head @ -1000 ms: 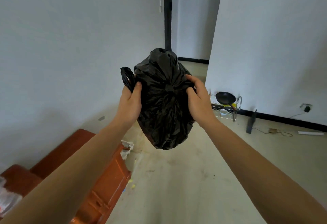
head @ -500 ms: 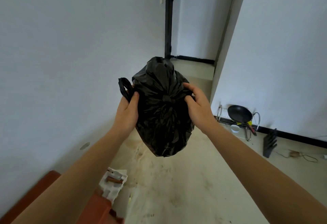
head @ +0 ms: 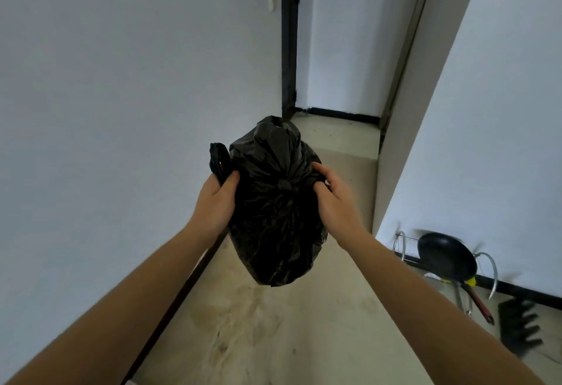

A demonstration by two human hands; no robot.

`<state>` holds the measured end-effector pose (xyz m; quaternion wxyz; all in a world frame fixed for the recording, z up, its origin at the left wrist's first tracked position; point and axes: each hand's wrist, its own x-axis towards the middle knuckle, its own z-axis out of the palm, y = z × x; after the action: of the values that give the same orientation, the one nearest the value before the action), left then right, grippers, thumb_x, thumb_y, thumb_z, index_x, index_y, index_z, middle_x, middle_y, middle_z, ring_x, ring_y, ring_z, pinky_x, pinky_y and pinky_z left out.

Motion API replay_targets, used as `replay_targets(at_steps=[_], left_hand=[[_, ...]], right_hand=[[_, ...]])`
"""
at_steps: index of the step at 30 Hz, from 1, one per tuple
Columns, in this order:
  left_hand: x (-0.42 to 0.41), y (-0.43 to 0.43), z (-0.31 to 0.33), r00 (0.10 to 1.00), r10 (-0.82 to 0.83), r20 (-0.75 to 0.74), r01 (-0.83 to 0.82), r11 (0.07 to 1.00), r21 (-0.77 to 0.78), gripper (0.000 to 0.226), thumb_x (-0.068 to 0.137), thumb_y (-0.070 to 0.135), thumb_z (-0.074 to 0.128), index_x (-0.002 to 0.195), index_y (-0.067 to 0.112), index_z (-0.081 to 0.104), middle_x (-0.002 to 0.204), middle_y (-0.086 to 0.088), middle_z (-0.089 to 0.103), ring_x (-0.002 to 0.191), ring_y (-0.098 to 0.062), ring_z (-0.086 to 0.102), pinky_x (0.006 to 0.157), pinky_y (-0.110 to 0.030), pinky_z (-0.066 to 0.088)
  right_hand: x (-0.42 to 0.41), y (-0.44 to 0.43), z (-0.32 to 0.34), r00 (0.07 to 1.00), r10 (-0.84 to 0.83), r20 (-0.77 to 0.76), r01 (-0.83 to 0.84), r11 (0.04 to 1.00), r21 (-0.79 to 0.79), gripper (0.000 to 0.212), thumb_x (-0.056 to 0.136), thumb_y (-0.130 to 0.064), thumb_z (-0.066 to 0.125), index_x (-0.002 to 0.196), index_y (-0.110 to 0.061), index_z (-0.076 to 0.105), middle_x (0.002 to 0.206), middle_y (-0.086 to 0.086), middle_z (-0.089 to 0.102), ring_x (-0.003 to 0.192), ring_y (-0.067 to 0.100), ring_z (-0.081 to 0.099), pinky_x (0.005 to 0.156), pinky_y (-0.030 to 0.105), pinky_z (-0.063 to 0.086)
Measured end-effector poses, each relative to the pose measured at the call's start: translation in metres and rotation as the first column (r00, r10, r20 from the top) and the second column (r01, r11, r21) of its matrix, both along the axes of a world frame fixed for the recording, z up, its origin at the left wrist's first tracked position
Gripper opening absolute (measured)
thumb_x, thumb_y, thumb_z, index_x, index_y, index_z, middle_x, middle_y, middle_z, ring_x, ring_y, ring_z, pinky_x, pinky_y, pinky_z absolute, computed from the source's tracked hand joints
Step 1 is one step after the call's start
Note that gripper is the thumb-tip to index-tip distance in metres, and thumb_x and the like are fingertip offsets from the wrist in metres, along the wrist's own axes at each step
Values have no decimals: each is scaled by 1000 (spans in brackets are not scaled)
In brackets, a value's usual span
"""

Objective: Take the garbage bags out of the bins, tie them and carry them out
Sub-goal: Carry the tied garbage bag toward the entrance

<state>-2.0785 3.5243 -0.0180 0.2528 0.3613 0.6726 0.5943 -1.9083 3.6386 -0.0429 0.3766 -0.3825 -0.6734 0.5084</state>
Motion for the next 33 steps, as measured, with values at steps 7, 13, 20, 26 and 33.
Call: replay_targets(at_steps=[7,13,20,26,33], left_hand=[[-78,159,19,998,56,-35,-56,998,-4,19,103,31,45,100,39,61,111,8,69,108,-14,64,99,-40,50],[-172,314,-10,999,42,-33,-42,999,-1,20,101,34,47,115,26,60,103,-3,67,105,-37,65,97,-58,49],[-270,500,16,999,27,-20,-25,991,128,17,102,27,48,112,35,59,115,10,66,110,-11,62,102,-42,50],[-323,667,34,999,-29,-31,33,989,147,15,100,29,51,109,24,62,104,2,70,99,-17,67,84,-35,54],[-362,865,4,997,-50,-55,55,994,98,16,101,22,50,111,22,63,105,3,69,100,-13,66,89,-31,53]], right_hand=[[-90,170,27,997,65,-39,-68,995,-74,50,91,-30,44,140,-30,53,132,-7,62,123,12,56,109,42,45],[-180,327,10,999,35,-28,-36,998,-51,42,99,-19,44,140,-25,54,132,-6,60,121,9,56,108,35,45],[-279,494,46,994,-39,-104,37,999,-24,40,99,-9,43,134,-20,59,110,-17,63,99,-7,59,76,5,47],[-312,650,56,981,-114,-157,115,993,-2,40,98,-15,48,132,-32,60,125,-13,64,112,3,62,99,25,50],[-353,846,13,976,-129,-176,116,990,-79,41,97,-14,47,134,-26,61,126,-8,65,116,7,61,106,31,48]])
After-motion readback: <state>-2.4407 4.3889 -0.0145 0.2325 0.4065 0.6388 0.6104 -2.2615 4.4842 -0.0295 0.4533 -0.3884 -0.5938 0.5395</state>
